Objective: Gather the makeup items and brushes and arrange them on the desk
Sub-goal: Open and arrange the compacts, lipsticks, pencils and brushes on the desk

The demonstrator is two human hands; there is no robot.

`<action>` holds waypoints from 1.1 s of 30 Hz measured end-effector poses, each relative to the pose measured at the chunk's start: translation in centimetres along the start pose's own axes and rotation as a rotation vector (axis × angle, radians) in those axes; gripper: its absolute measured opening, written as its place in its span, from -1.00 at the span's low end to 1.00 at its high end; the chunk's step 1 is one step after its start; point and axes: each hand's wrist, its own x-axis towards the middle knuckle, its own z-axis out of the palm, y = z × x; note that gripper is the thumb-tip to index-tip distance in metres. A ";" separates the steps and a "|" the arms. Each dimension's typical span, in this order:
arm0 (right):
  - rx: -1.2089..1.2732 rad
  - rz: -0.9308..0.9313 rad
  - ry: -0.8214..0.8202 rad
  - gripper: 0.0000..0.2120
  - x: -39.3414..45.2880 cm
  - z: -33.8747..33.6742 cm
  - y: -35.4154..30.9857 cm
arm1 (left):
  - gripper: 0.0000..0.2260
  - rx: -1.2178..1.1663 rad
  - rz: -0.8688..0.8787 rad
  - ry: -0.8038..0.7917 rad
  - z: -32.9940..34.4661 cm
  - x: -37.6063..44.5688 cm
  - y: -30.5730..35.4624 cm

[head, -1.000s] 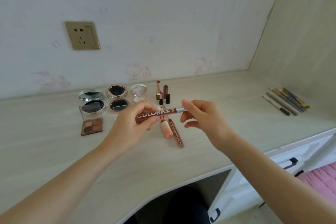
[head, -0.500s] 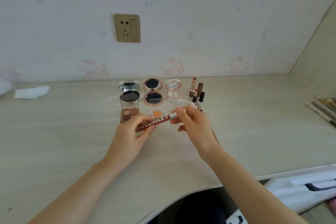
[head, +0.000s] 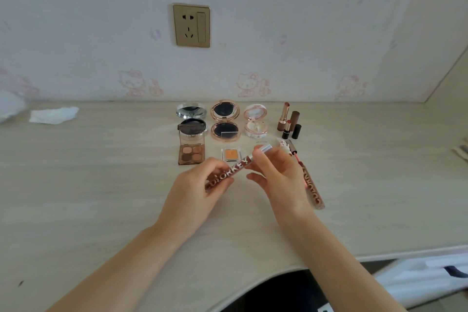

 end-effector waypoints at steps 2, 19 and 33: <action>0.016 -0.021 0.022 -0.94 -0.1 -0.2 0.0 | -0.78 0.004 0.004 -0.005 -0.1 0.1 0.1; 0.233 0.057 -0.134 -0.84 0.0 -0.9 -0.2 | -0.91 -0.051 -0.042 -0.097 -1.0 0.4 0.4; 0.146 0.057 -0.011 -0.76 0.0 -0.9 -0.2 | -0.87 -0.105 -0.038 -0.082 -0.8 0.3 0.3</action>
